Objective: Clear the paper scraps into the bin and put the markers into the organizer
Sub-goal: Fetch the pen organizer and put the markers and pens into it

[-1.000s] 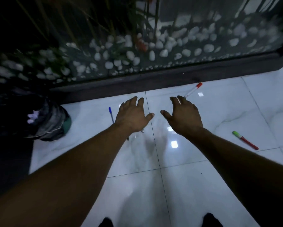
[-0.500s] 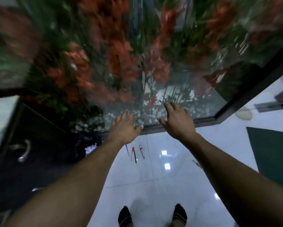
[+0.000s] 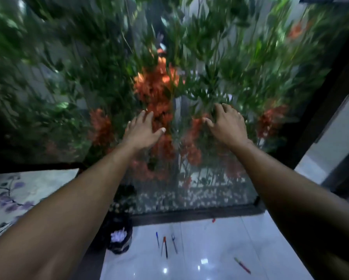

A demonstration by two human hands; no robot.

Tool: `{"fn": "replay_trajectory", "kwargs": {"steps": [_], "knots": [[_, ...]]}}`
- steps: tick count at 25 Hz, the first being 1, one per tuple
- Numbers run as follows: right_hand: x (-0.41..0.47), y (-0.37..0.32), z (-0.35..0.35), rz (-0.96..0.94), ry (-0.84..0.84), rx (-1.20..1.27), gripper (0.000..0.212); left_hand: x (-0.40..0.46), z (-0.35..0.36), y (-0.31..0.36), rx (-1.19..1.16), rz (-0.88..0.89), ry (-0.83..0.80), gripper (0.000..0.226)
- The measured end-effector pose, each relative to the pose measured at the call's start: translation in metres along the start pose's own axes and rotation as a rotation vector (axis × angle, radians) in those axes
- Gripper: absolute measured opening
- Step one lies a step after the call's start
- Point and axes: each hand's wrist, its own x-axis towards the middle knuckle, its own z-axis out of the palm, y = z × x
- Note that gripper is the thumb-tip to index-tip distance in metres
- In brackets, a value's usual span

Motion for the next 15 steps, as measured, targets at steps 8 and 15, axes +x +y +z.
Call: {"fn": "replay_trajectory", "kwargs": {"steps": [8, 15], "knots": [[-0.012, -0.048, -0.023, -0.188, -0.035, 0.087, 0.067, -0.069, -0.043, -0.013, 0.013, -0.166, 0.108, 0.085], [-0.072, -0.182, 0.037, -0.466, -0.228, 0.258, 0.063, -0.195, -0.039, -0.117, 0.063, -0.468, 0.101, 0.084]]}}
